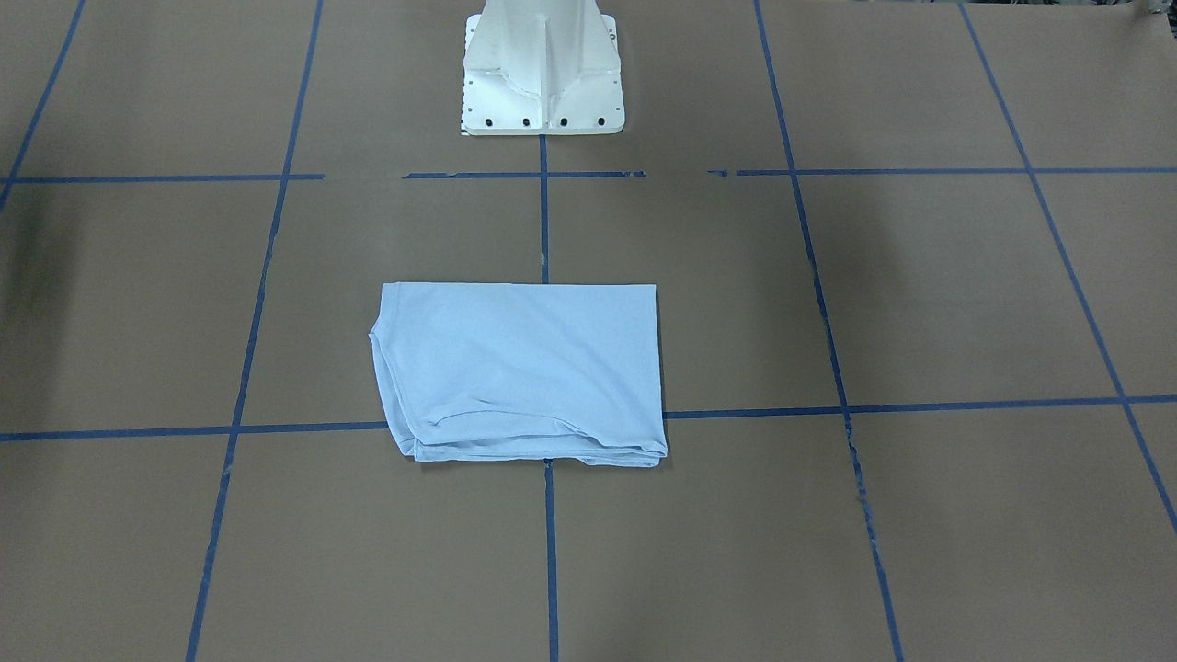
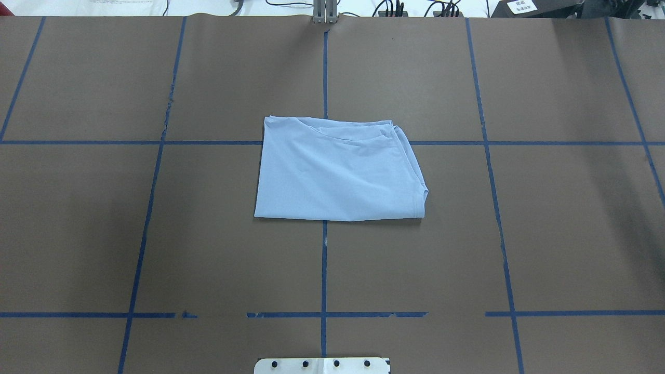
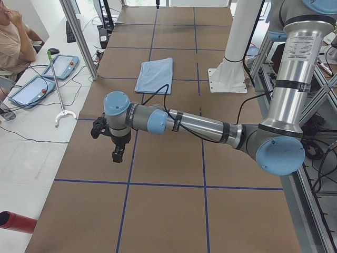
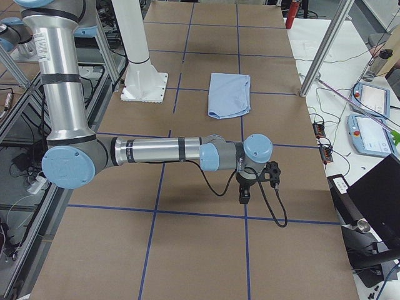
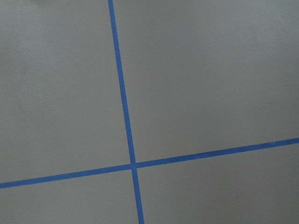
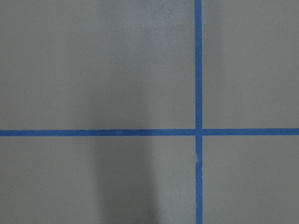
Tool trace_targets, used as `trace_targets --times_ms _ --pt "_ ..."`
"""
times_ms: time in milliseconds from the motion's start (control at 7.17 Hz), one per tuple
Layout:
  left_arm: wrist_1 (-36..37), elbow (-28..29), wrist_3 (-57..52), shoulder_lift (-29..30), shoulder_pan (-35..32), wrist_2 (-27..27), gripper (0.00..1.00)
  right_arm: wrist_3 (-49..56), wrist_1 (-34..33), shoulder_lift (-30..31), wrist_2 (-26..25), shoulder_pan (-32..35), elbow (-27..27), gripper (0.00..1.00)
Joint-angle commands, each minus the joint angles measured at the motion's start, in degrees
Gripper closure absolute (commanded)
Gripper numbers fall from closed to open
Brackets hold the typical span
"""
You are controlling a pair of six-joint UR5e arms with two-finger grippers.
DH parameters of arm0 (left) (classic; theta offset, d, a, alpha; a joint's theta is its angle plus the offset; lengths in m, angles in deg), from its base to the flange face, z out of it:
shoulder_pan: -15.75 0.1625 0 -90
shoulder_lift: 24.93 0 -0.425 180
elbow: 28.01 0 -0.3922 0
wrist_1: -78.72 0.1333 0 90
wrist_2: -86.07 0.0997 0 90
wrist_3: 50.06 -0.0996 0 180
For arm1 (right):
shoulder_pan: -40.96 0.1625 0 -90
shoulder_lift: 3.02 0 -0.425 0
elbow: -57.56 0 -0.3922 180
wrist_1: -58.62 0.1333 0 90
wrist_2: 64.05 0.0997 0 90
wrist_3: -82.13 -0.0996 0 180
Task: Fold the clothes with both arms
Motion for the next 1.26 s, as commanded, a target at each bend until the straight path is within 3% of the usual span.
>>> trace_targets --times_ms 0,279,697,1116 --pt "3.6 2.7 0.2 2.9 0.0 0.0 0.0 -0.2 1.7 -0.1 0.0 -0.3 1.1 0.0" --pt "3.1 4.4 -0.2 2.7 -0.2 -0.5 0.0 -0.4 7.8 -0.3 0.0 -0.4 4.7 0.0" --pt "3.0 3.9 -0.3 2.0 -0.2 -0.5 0.0 -0.4 8.5 -2.3 0.0 -0.5 5.2 0.0" --pt "2.9 3.9 -0.3 2.0 -0.2 -0.6 0.0 -0.5 -0.3 -7.8 0.8 -0.7 6.4 0.0"
